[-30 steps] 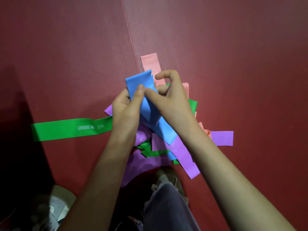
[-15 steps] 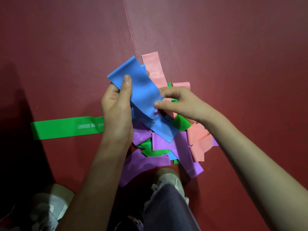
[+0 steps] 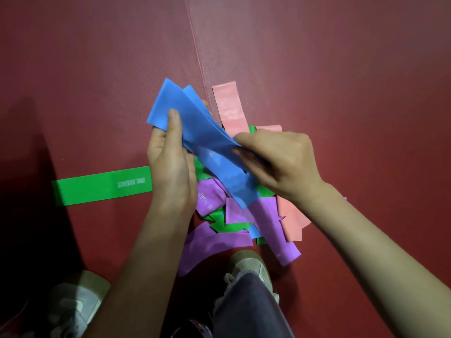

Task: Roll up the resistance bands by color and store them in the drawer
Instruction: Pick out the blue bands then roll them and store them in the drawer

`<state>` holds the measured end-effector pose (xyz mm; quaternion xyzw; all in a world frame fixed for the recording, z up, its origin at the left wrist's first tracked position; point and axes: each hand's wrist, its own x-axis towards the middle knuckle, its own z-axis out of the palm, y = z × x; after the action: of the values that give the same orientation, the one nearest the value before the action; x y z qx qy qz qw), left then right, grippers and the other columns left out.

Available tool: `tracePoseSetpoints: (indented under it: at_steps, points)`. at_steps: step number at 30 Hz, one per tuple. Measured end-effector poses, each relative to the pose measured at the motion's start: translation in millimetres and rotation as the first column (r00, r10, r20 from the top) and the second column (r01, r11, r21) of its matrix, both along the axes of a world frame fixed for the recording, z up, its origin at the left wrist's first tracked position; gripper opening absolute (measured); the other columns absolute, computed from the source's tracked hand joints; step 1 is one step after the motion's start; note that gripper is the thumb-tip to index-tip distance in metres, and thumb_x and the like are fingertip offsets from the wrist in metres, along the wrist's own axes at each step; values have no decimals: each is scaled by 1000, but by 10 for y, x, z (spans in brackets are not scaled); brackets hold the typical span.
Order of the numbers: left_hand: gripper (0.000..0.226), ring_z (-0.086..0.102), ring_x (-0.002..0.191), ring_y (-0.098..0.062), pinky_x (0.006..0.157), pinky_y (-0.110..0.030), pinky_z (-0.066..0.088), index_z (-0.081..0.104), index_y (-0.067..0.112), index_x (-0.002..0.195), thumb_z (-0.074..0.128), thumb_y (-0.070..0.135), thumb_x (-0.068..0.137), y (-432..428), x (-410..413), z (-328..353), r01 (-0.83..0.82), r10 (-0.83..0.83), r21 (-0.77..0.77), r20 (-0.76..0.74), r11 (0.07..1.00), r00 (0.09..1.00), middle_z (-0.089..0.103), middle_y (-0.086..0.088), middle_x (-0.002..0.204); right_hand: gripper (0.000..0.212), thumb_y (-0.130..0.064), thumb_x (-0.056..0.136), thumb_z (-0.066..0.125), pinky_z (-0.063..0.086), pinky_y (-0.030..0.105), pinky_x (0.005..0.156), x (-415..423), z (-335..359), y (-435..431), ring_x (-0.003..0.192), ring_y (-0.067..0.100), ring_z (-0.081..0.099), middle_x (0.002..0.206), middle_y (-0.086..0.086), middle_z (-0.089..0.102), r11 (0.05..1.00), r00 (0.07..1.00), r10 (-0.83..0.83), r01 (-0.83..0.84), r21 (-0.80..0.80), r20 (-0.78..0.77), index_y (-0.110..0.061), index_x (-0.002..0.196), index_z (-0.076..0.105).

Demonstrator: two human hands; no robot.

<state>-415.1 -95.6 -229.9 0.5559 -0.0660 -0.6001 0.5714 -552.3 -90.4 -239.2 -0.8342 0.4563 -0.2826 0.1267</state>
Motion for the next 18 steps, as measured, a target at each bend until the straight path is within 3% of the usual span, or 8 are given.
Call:
tracePoseSetpoints:
  at_steps: [3,5,7,10,12,15,16,18]
  points:
    - [25,61,88,-15,85,-31,49,53,13,105,31,20,97,-7,5,-14,-11,9,-25,-65,1000,998,68,0,88,20,-25,89,49,36,24,48,58,80,1,53,16,47,63,6,64,975,989,-119,99,198,88,-11,91,62]
    - [25,62,79,-12,79,-27,51,54,16,100,30,20,97,-21,13,-30,-36,32,-45,-101,998,994,70,6,76,18,-26,85,53,32,12,51,83,101,18,52,5,43,54,-9,55,843,935,-276,123,523,224,-12,93,61]
    - [24,62,75,-12,78,-26,52,54,14,97,31,18,97,-32,11,-37,-55,48,-58,-116,997,992,70,6,73,22,-30,87,51,29,15,51,114,32,81,46,3,40,46,-9,44,685,925,-346,137,716,154,-15,102,57]
    - [23,63,69,-10,74,-25,52,55,14,90,33,16,97,-35,8,-49,-26,23,-51,-52,998,998,69,6,72,40,-38,86,38,38,34,61,138,-206,278,56,17,47,60,-8,43,628,955,-291,230,744,-50,-16,118,48]
    - [23,63,67,-9,72,-24,53,56,15,88,34,15,97,-33,16,-67,-3,3,-41,2,999,1000,68,5,71,40,-34,86,38,44,37,74,106,-350,433,76,22,56,80,-5,52,581,934,-356,251,774,-36,-15,121,46]
    - [21,61,65,-8,70,-24,52,57,16,85,38,13,95,-21,61,-113,58,-57,-14,89,998,994,67,4,71,22,-18,92,41,40,19,78,-18,-477,594,79,0,52,89,-8,57,502,784,-619,346,793,49,-14,111,52]
    - [19,59,66,-9,71,-25,51,56,16,85,40,14,95,-5,76,-135,90,-89,1,128,996,988,65,3,74,17,-13,94,40,40,19,76,-85,-504,635,75,0,52,83,-8,57,462,714,-698,383,800,61,-16,105,53]
    - [16,58,66,-8,70,-26,51,57,17,84,44,14,93,33,95,-171,146,-147,20,194,989,970,64,5,72,16,-14,95,38,43,33,75,-250,-599,719,71,11,52,74,-6,56,370,610,-791,435,821,34,-18,95,54]
